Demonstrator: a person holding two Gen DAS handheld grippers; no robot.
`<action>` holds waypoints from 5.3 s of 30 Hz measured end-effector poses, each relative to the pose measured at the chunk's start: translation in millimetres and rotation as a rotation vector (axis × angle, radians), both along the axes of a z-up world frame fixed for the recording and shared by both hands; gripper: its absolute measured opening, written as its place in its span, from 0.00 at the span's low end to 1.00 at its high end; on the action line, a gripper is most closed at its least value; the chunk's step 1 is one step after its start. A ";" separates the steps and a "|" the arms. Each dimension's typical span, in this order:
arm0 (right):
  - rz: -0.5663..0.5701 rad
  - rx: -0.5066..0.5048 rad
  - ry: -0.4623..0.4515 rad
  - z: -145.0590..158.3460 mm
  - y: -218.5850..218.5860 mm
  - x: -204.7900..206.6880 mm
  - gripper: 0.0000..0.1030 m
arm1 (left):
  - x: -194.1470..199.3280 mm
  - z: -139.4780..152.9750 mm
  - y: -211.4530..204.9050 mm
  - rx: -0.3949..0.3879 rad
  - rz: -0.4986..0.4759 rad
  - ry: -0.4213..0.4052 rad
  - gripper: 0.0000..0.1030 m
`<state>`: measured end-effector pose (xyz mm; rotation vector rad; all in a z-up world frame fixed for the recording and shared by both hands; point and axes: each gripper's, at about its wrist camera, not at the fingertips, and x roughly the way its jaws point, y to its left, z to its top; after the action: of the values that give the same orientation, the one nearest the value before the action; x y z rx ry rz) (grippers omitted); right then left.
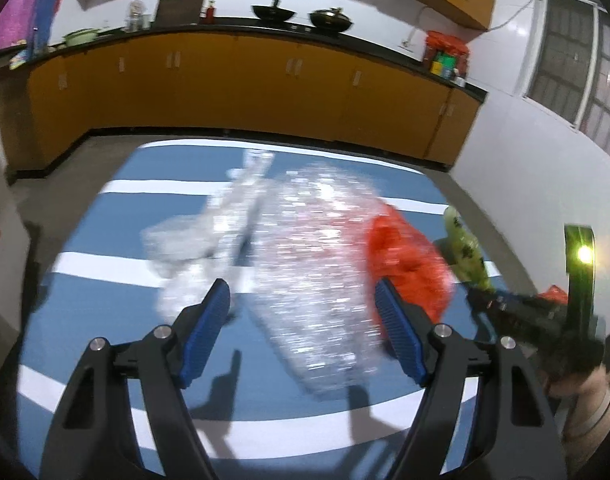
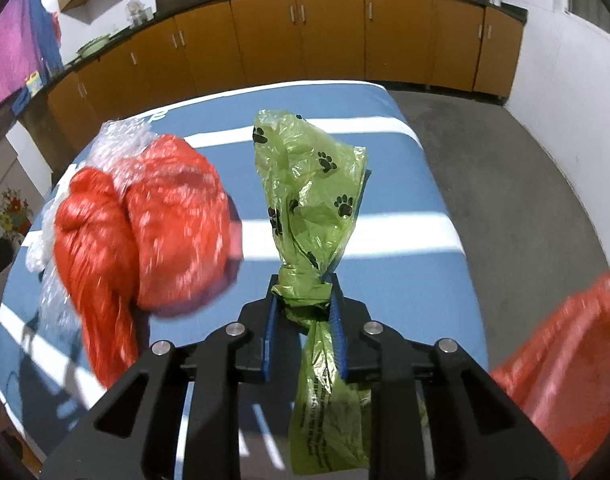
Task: Collect trash
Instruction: 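Return both tools to the table while right tool grasps green paw-print bag, then grasp red bag with left tool while right tool holds green bag, then carry red bag and green bag over the basket and open both tools, then return to the table while left tool grasps bubble wrap and right tool grasps red bag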
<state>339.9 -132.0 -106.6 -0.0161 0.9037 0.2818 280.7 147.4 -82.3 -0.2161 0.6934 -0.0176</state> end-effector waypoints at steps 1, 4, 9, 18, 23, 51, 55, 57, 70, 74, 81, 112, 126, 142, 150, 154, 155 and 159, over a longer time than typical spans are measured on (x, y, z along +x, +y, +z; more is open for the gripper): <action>-0.012 0.016 0.001 -0.2 -6.5 -7.8 0.22 | 4.8 -0.5 -9.3 -0.011 -0.015 0.004 0.71; -0.043 0.059 0.012 -1.8 -20.2 -21.4 0.22 | 17.8 -2.6 -31.9 -0.029 -0.046 0.018 0.70; -0.071 0.102 0.020 -0.9 -31.7 -30.2 0.22 | 39.2 -13.1 -61.2 0.009 -0.067 0.054 0.60; -0.045 0.110 -0.002 5.4 -30.7 -35.9 0.22 | 48.1 -26.7 -72.6 0.034 -0.059 0.077 0.36; -0.046 0.124 -0.002 5.9 -34.8 -40.1 0.22 | 44.8 -24.7 -75.9 0.044 -0.068 0.053 0.27; -0.110 0.131 -0.126 50.1 -76.3 -90.3 0.22 | -19.1 29.8 -105.5 -0.002 -0.158 -0.087 0.23; -0.140 0.083 -0.169 58.0 -89.7 -102.5 0.22 | -27.3 35.9 -122.9 -0.005 -0.200 -0.097 0.23; -0.160 0.063 -0.184 60.0 -101.9 -108.3 0.22 | -32.0 38.6 -133.8 -0.009 -0.224 -0.101 0.23; -0.352 -0.064 -0.255 68.9 -181.5 -157.4 0.22 | -49.8 47.3 -203.2 -0.044 -0.375 -0.113 0.23; -0.396 -0.049 -0.248 69.2 -203.5 -171.0 0.22 | -55.9 47.3 -228.5 -0.055 -0.434 -0.116 0.23; -0.445 0.002 -0.230 67.0 -231.5 -190.3 0.22 | -66.6 45.2 -273.5 -0.071 -0.548 -0.116 0.23; -0.523 0.163 -0.192 58.6 -270.7 -188.0 0.39 | -39.8 9.0 -347.9 -0.087 -0.674 0.008 0.34; -0.526 0.132 -0.188 57.2 -265.8 -195.8 0.40 | -45.3 7.3 -307.2 -0.005 -0.535 -0.021 0.55; -0.248 0.140 -0.204 77.5 -152.6 -154.3 0.40 | -69.2 17.6 -153.5 0.183 -0.190 -0.118 0.66; -0.060 0.156 -0.212 85.7 -60.8 -124.4 0.40 | -84.2 12.1 -47.9 0.210 0.039 -0.108 0.66; 0.027 0.155 -0.227 88.1 -12.2 -113.1 0.40 | -88.3 11.8 -3.9 0.205 0.127 -0.108 0.67; 0.047 0.151 -0.229 87.6 0.3 -110.4 0.40 | -89.1 11.8 4.6 0.200 0.144 -0.110 0.68; 0.086 0.132 -0.221 81.4 33.1 -101.0 0.40 | -83.7 11.3 20.5 0.158 0.153 -0.107 0.69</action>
<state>238.9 -98.9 -25.2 0.0353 0.6648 0.4105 197.0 167.9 -71.0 -0.1151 0.5675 0.1706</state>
